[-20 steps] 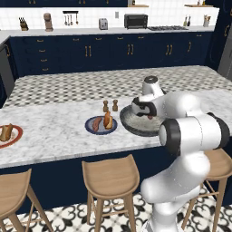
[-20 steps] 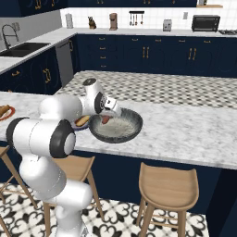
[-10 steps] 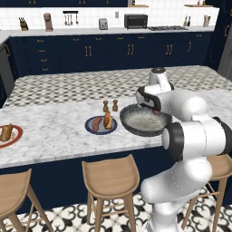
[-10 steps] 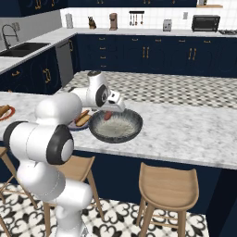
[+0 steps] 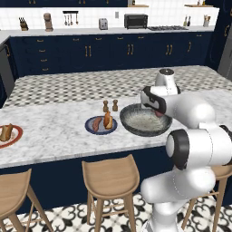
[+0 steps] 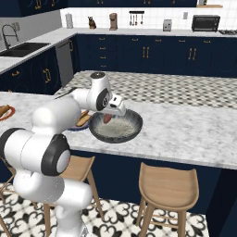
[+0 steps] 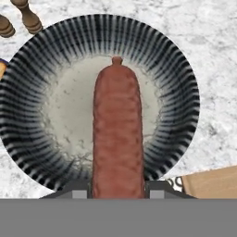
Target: Place one bun and one sausage from the bowl on each plate.
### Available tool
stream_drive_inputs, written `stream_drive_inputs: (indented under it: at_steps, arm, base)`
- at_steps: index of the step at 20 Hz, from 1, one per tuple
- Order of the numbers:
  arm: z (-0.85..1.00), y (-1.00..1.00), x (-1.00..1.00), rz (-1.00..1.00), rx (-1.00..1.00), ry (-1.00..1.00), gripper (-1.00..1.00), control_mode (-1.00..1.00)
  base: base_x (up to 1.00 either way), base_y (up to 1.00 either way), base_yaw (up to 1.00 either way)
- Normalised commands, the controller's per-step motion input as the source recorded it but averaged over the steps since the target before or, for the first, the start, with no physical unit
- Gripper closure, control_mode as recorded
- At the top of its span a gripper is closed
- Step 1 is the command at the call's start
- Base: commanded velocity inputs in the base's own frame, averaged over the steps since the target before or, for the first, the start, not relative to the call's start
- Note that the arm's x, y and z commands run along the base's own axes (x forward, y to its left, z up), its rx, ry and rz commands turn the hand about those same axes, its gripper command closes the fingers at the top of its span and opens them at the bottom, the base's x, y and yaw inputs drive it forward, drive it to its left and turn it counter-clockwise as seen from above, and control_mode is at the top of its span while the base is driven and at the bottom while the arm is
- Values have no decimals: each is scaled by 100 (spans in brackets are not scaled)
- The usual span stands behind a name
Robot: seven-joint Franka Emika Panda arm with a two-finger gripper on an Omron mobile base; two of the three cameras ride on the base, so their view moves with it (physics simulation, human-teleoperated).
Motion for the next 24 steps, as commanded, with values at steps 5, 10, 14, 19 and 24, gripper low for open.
stream_drive_inputs:
  at_steps: [5, 10, 14, 19, 24]
  arm:
    - [0, 0, 0, 0, 0, 0, 100, -100]
    - [0, 0, 0, 0, 0, 0, 100, 100]
    - [0, 0, 0, 0, 0, 0, 100, 100]
    - [0, 0, 0, 0, 0, 0, 100, 100]
    - [0, 0, 0, 0, 0, 0, 100, 100]
  base:
    - [0, 0, 0]
    - [-60, 2, 0]
    - [-37, 91, -1]
    - [11, 100, -1]
    - [2, 100, 0]
